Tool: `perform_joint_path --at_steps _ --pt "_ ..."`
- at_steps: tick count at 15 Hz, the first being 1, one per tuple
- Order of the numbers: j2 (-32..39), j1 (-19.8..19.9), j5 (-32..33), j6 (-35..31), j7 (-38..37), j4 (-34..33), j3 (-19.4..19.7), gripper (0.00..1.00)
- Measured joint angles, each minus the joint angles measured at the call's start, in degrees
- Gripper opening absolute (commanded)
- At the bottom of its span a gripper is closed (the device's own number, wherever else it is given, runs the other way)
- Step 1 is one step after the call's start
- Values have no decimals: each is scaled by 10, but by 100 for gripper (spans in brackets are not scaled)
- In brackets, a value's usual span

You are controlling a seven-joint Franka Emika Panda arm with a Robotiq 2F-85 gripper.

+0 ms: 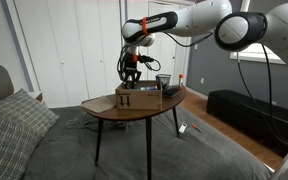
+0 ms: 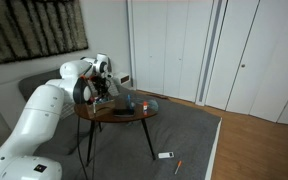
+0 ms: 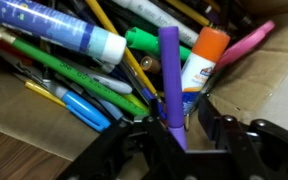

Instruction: Remove the purple marker from the cardboard box and place it vertically on the table

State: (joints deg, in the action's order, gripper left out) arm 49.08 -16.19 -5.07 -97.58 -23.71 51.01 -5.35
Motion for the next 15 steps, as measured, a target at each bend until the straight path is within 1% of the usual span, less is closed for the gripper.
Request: perform_joint_path --at_steps 1,2,4,5,7,9,12,15 --pt "7 0 0 1 0 -8 0 44" --pt "13 -1 0 2 0 -16 0 40" --pt "25 -2 0 8 0 -30 0 16" --pt "30 -2 0 11 0 -36 0 14" --pt "35 -2 0 14 -1 -42 0 0" --pt "35 -4 0 14 -6 -48 0 5" --pt "31 -5 1 14 -15 -58 1 5" --pt "11 -6 11 13 -17 -61 2 5"
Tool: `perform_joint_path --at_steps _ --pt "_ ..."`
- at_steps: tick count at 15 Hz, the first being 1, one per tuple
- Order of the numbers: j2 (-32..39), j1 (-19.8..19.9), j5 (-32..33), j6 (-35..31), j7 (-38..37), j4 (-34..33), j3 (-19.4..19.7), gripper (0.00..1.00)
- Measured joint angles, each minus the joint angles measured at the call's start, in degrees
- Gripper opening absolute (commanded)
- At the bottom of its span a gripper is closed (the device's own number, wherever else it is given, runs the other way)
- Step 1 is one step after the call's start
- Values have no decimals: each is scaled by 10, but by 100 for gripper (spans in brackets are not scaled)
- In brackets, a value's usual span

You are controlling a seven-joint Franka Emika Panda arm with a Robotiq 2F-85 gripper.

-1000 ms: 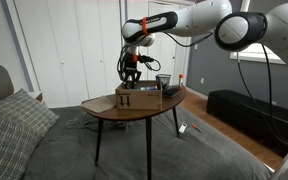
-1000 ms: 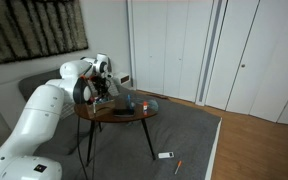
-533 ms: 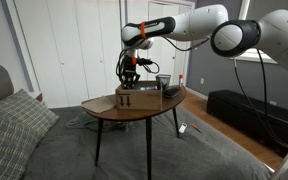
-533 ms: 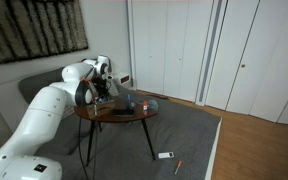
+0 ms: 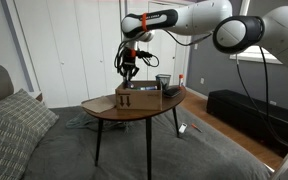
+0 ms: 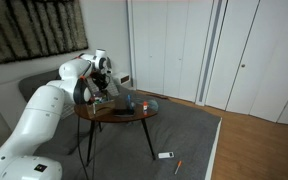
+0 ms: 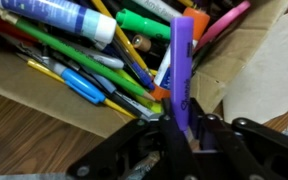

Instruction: Remove the purple marker from the cardboard box and place it vertically on the table

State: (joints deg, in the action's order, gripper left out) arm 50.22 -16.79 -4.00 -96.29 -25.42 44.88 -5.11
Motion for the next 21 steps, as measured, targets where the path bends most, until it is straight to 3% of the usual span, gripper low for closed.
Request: perform_joint_path --at_steps 4,13,17,21 --pt "-48 -17 50 -33 3 27 12 5" --pt "-208 -57 174 -182 84 229 17 5" --pt "-274 -70 206 -262 67 328 16 5" --pt "-336 -98 253 -337 2 437 15 5"
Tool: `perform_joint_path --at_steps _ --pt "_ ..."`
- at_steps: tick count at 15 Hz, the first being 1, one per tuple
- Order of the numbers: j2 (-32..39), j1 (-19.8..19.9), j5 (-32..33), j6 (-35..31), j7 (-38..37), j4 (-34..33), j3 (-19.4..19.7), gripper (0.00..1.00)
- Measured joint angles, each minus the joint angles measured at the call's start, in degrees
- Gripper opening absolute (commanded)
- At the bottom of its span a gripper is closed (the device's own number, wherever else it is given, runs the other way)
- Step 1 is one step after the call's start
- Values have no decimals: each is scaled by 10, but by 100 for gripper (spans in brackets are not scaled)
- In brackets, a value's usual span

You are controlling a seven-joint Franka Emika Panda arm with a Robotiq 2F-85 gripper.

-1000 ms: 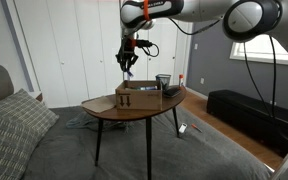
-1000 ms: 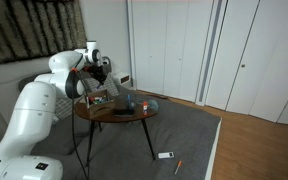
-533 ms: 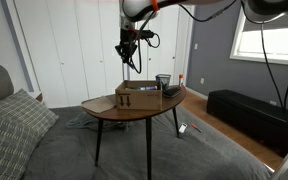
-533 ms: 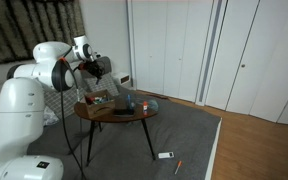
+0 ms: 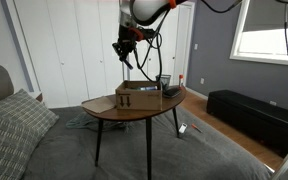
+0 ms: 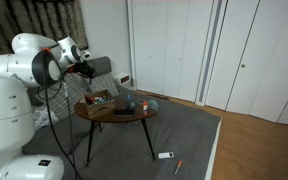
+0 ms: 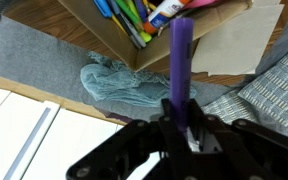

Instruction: Remove the purple marker from the cardboard box and place it vertically on the table

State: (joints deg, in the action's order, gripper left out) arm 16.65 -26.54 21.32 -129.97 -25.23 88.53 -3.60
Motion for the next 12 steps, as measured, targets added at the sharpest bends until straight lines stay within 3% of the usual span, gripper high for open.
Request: perform_joint_path --at_steps 3,7,8,10,12 --pt "-44 -14 70 -66 -84 82 -12 5" --pt "-107 -23 213 -133 -224 197 -40 5" --pt "-126 -23 253 -143 -263 228 -51 19" --pt "-161 -22 309 -147 -326 283 -74 19" --pt "-185 -22 320 -147 -342 313 -83 19"
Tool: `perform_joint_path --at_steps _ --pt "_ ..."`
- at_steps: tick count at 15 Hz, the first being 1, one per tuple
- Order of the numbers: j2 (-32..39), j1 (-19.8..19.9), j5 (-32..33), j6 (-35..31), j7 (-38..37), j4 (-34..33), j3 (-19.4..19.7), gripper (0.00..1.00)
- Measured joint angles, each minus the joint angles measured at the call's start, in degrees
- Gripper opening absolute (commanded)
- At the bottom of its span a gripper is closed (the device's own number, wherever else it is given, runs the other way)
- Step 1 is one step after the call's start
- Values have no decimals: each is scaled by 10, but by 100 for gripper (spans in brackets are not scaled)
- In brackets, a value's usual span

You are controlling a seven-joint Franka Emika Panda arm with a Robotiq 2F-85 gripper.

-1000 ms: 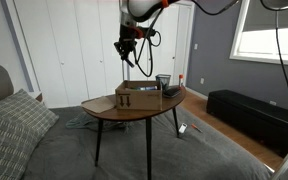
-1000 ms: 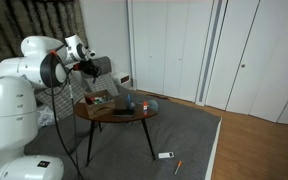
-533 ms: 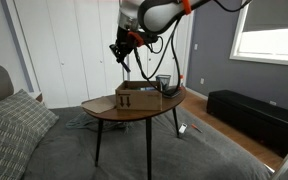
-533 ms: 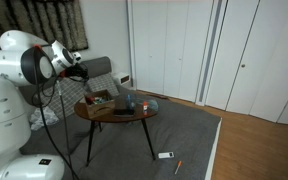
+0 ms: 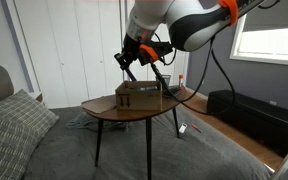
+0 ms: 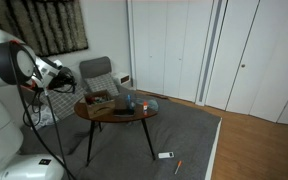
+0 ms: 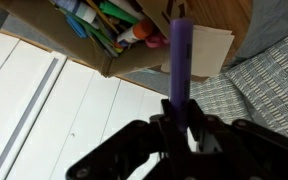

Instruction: Remove the purple marker from the cardboard box and place it vertically on the table

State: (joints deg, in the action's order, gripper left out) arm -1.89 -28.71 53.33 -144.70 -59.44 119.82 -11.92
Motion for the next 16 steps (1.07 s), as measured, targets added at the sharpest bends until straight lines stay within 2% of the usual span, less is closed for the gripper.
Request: perform_joint_path --at_steps 6,7,11,16 --pt "-8 5 1 -1 0 8 0 19" --pt "-8 5 1 -1 0 8 0 5" --pt "-7 29 3 -2 0 8 -23 5" --pt "-6 55 95 -68 -40 14 -44 5"
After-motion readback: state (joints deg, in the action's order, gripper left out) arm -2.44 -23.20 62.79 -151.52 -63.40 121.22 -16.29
